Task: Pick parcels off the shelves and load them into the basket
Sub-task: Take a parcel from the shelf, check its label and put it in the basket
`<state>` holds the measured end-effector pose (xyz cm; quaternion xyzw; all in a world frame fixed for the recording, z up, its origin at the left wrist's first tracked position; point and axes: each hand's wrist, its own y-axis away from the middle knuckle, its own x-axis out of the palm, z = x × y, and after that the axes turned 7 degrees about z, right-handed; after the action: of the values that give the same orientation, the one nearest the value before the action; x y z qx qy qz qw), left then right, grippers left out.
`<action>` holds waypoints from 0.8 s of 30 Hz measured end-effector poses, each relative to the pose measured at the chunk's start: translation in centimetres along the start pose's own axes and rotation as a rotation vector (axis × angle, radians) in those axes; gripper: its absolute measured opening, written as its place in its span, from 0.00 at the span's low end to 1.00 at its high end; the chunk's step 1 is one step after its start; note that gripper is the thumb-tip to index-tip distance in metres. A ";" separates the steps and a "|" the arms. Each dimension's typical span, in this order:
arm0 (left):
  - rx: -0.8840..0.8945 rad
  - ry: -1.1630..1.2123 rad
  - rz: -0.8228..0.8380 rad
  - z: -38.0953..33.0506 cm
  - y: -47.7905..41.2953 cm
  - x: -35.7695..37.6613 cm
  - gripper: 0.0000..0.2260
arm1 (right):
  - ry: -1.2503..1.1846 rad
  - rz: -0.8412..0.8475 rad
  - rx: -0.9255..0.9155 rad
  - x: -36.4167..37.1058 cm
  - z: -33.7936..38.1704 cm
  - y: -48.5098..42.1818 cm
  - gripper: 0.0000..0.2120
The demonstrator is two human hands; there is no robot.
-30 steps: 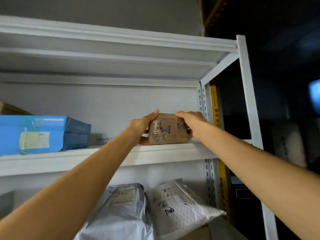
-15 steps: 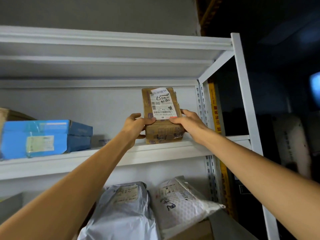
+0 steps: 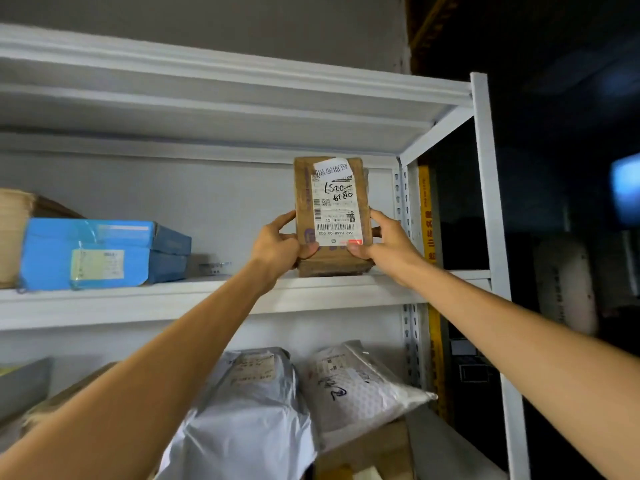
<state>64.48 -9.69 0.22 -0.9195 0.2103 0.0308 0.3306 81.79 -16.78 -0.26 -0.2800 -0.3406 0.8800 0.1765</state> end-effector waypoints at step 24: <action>0.182 0.763 0.840 -4.0 21.4 14.0 0.41 | 0.798 -0.655 0.377 -2.5 17.3 33.7 0.39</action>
<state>68.13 -32.13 -12.15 -0.6709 0.6639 -0.1927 0.2684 69.10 -50.48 -12.28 -0.4350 -0.1527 0.6503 0.6037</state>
